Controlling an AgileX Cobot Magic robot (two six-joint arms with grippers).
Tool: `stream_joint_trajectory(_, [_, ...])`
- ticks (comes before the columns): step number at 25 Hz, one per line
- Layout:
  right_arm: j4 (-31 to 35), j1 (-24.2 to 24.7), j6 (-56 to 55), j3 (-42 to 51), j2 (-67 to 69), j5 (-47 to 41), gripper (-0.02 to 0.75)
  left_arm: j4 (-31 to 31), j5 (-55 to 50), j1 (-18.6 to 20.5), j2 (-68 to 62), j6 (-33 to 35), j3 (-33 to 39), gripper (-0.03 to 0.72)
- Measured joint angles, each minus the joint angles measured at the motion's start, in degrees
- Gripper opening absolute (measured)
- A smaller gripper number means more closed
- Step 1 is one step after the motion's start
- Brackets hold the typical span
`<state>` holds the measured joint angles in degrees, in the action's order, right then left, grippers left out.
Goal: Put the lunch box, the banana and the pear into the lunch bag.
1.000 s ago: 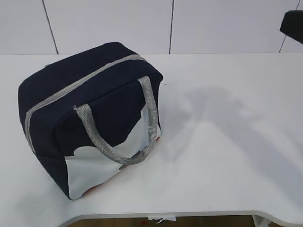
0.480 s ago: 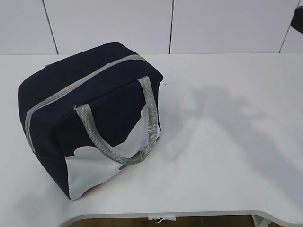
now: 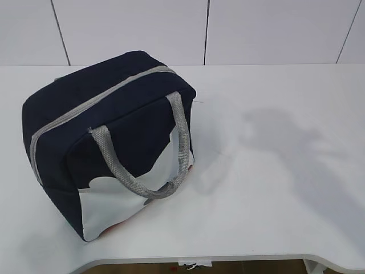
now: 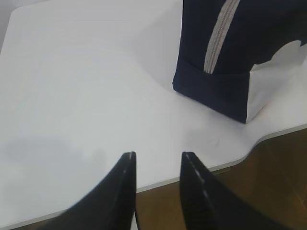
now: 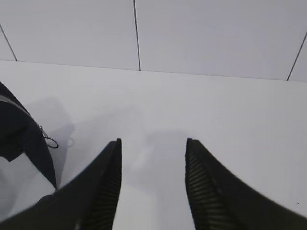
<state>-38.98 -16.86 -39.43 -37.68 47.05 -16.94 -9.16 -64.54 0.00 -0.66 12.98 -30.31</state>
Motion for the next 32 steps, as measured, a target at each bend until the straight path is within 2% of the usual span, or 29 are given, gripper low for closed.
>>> stream_joint_trajectory(5, [12.58, 0.00, 13.03, 0.00, -6.78, -5.79, 0.335, 0.00, 0.00, 0.00, 0.00, 0.00, 0.00, 0.241])
stream_joint_trajectory(11, [21.19, 0.00, 22.20, 0.00, -17.30, -17.62, 0.335, 0.00, 0.00, 0.00, 0.00, 0.00, 0.00, 0.241])
stream_joint_trajectory(22, [30.60, 0.00, 30.43, 0.00, -33.99, -30.45, 0.335, 0.00, 0.00, 0.00, 0.00, 0.00, 0.00, 0.241])
stream_joint_trajectory(32, [31.38, 0.00, 32.91, -0.10, -47.12, -40.45, 0.335, 0.00, 0.00, 0.00, 0.00, 0.00, 0.00, 0.241])
